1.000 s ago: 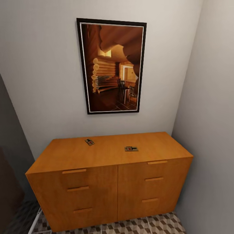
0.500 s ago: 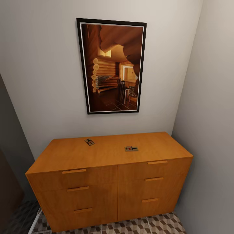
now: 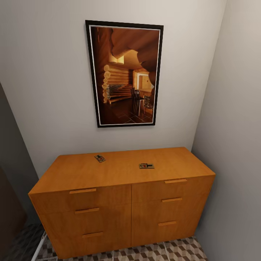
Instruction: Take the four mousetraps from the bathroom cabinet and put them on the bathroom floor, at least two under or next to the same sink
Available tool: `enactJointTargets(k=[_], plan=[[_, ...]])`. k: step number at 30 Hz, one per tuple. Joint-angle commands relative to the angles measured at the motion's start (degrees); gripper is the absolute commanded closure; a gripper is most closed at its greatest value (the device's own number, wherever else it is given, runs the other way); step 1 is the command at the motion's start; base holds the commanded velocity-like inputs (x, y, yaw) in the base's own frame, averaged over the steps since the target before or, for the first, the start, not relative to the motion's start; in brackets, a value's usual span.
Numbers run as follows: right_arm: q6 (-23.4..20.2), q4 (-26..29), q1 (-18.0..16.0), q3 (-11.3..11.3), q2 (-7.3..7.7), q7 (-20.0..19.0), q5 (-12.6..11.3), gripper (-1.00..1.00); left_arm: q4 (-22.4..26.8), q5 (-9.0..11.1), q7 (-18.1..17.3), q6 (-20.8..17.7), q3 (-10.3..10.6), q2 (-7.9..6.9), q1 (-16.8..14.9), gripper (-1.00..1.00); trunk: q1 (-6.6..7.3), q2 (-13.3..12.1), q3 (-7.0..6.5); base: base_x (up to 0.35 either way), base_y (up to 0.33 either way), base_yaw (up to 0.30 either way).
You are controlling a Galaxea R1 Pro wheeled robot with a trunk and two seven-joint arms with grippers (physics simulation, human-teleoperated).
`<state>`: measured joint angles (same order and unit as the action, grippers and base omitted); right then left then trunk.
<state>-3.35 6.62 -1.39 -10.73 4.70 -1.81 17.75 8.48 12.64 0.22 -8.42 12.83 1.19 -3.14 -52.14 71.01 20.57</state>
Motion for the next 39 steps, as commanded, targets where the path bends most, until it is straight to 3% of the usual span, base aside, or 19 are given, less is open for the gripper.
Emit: enactJointTargets(k=[1, 13, 14, 19, 24, 30, 33, 34, 39], plan=[[-0.64, 0.46, 0.01, -0.34, 0.0, -0.52, 0.6, -1.0, 0.43, 0.54, 0.05, -0.62, 0.46, -0.03, -0.02, -1.0, 0.0, 0.04, 0.07, 0.0, 0.0, 0.0], [-4.49, 4.34, -2.06, 1.69, -0.03, -4.37, 0.79, -1.0, 4.29, 0.44, 0.33, -4.46, 0.38, 0.06, -1.24, -1.0, 0.0, 0.04, 0.07, 0.0, 0.0, 0.0], [-45.77, 67.32, -5.15, 2.09, -0.05, -14.56, 0.72, -1.0, 54.24, 0.45, 0.36, -37.86, 0.36, 0.09, -2.97, -1.0, 0.0, 0.04, 0.07, 0.0, 0.0, 0.0], [-50.76, 67.92, -13.51, 4.0, -0.1, -15.07, 0.56, -1.0, 56.3, 0.89, 0.38, -41.68, 0.3, 0.8, -10.36, -1.0, 0.0, 0.04, 0.07, 0.0, 0.0, 0.0], [-52.74, 65.11, -20.51, 5.04, -0.13, -15.03, 0.76, -1.0, 56.34, 0.97, 0.41, -44.29, 0.28, 2.51, -17.06, -1.0, 0.0, 0.04, 0.07, 0.0, 0.0, 0.0], [-53.76, 57.55, -31.81, 5.61, -1.29, -13.91, 0.96, -1.0, 55.18, 0.87, 0.48, -48.13, 0.31, 4.82, -27.75, -1.0, 0.0, 0.04, 0.07, 0.0, 0.0, 0.0], [-53.8, 52.85, -37.36, 5.71, -2.2, -12.51, 1.05, -1.0, 53.75, 0.96, 0.48, -49.15, 0.29, 5.32, -33.25, -1.0, 0.0, 0.04, 0.07, 0.0, 0.0, 0.0], [-53.8, 52.85, -37.36, 5.71, -2.2, -12.51, 1.05, -1.0, 53.75, 0.96, 0.48, -49.15, 0.29, 5.32, -33.25, -1.0, 0.0, 0.04, 0.07, 0.0, 0.0, 0.0], [-53.3, 44.8, -45.63, 5.78, -3.4, -9.07, 1.12, -1.0, 49.2, 1.15, 0.48, -49.88, 0.28, 5.72, -42.31, -1.0, 0.0, 0.04, 0.07, 0.0, 0.0, 0.0]])
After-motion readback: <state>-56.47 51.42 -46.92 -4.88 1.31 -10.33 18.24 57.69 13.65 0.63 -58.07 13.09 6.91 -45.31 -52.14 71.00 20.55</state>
